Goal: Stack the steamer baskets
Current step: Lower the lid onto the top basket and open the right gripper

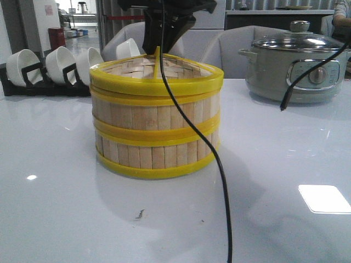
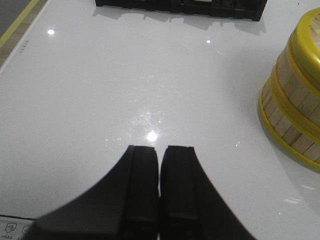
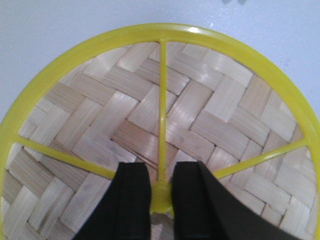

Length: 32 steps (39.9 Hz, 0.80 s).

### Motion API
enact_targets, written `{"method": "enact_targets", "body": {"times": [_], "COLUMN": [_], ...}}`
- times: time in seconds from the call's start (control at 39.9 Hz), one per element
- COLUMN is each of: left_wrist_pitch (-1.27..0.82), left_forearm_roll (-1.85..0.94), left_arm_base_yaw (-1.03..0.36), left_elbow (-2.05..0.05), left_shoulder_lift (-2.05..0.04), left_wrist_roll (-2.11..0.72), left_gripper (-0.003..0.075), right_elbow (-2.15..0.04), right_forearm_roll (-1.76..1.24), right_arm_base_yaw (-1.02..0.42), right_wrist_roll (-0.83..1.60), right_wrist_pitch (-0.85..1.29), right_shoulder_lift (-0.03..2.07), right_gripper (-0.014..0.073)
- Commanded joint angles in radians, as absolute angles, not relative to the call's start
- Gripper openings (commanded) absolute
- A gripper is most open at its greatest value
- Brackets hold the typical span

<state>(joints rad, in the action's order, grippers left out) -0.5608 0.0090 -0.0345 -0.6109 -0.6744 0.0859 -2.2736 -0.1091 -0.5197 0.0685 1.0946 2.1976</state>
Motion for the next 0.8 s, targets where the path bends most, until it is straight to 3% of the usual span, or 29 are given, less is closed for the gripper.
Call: {"method": "enact_targets", "body": {"times": [0.0, 0.25, 0.78], "left_wrist_pitch": [-0.488, -0.488, -0.488], "left_forearm_roll": [0.008, 0.008, 0.008], "left_arm_base_yaw": [-0.04, -0.04, -0.04], "left_elbow": [-0.641, -0.641, -0.641], "left_shoulder_lift": [-0.671, -0.671, -0.671], "left_wrist_roll": [0.093, 0.093, 0.093], "left_gripper": [0.0085, 0.0085, 0.0085], "right_elbow": [-2.311, -2.311, -2.311], "right_forearm_roll": [-0.111, -0.111, -0.082], "right_arm_base_yaw": [-0.52, -0.52, -0.455], "right_wrist_roll": [0.071, 0.071, 0.071], "right_wrist_pitch": [1.031, 1.023, 0.957], "right_shoulder_lift": [2.133, 2.128, 2.049], "right_gripper": [0.0063, 0.0389, 0.0403]}}
